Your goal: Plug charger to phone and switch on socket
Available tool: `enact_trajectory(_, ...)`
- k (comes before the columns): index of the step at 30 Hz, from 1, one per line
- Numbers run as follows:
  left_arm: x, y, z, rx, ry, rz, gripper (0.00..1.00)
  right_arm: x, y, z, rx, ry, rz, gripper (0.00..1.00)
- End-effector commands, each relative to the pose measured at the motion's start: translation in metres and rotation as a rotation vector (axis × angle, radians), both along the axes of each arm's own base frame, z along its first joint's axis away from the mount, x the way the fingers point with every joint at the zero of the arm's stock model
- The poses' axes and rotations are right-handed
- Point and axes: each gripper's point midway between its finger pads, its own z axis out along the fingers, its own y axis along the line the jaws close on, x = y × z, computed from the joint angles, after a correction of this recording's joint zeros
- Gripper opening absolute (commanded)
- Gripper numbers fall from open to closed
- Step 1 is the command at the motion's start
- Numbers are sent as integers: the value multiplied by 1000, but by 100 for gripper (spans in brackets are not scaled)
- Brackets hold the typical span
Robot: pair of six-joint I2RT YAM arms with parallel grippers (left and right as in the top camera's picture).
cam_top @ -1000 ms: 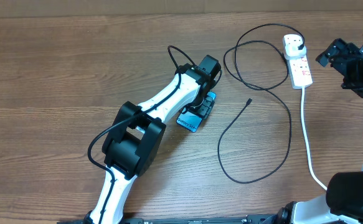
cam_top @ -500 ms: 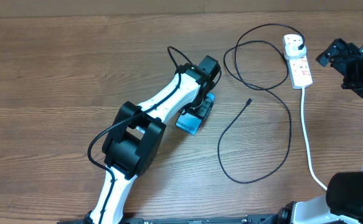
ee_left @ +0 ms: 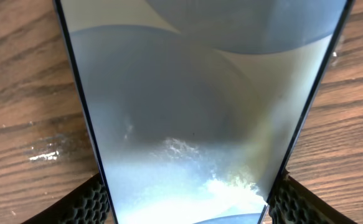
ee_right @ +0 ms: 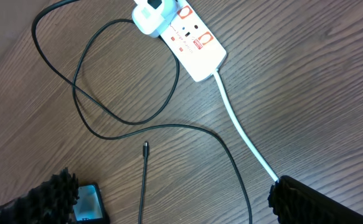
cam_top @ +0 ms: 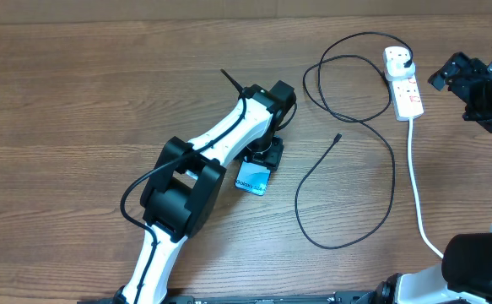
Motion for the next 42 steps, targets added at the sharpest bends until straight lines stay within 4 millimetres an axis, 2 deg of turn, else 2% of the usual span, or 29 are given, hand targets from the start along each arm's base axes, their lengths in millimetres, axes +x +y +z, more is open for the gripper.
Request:
enact_trajectory(1,4,-5,3,2,0,46,57,4,-2,7,-14,-24,-5,100)
enact_trajectory(7,7,-4,5,3,-7,69,60,4,-2,7,-14,-24,-5,100)
enact_trajectory(17,8,-4,5,4,-10,98,59,4,-2,7,-14,-24,-5,100)
enact_trajectory(26,29,-7,4,-11,-98,101,60,4,-2,7,-14,-24,-5,100)
enact_trajectory(42,27,-6,-9,3,-82,98,79,4,-2,7,-14,-24,-5,100)
